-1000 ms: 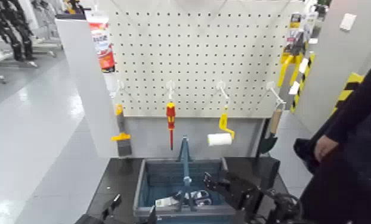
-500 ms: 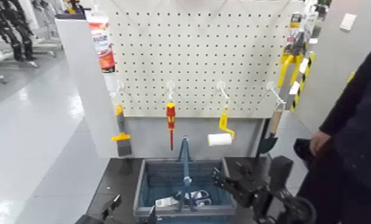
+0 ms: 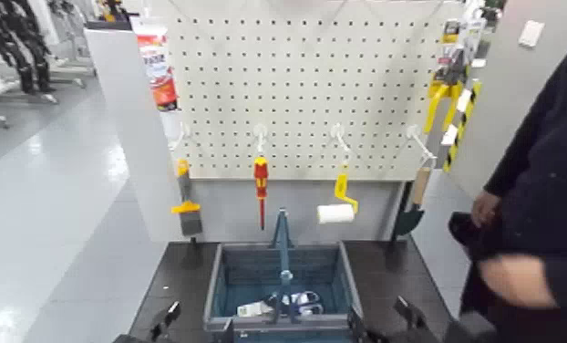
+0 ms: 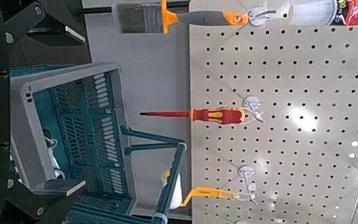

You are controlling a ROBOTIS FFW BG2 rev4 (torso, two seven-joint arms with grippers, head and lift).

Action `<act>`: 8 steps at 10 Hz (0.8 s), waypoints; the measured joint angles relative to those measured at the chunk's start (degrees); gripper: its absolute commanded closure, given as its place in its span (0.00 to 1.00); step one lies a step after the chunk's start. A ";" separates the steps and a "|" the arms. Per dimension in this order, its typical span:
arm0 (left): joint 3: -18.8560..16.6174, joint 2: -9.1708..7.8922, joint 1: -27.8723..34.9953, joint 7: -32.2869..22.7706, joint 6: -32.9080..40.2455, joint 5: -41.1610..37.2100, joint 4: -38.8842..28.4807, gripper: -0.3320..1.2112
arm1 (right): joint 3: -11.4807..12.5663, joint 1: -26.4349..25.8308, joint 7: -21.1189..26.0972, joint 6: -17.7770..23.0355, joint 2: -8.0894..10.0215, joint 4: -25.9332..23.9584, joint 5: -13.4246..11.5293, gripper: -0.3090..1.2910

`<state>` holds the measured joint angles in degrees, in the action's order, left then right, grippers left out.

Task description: Put the black wrench into the crate.

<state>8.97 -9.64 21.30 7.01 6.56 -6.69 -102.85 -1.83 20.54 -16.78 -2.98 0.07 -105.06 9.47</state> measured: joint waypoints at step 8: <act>-2.70 0.97 3.71 -0.76 -0.37 -0.04 -2.37 0.35 | -2.75 8.03 8.11 9.84 -0.07 -1.37 -3.24 0.30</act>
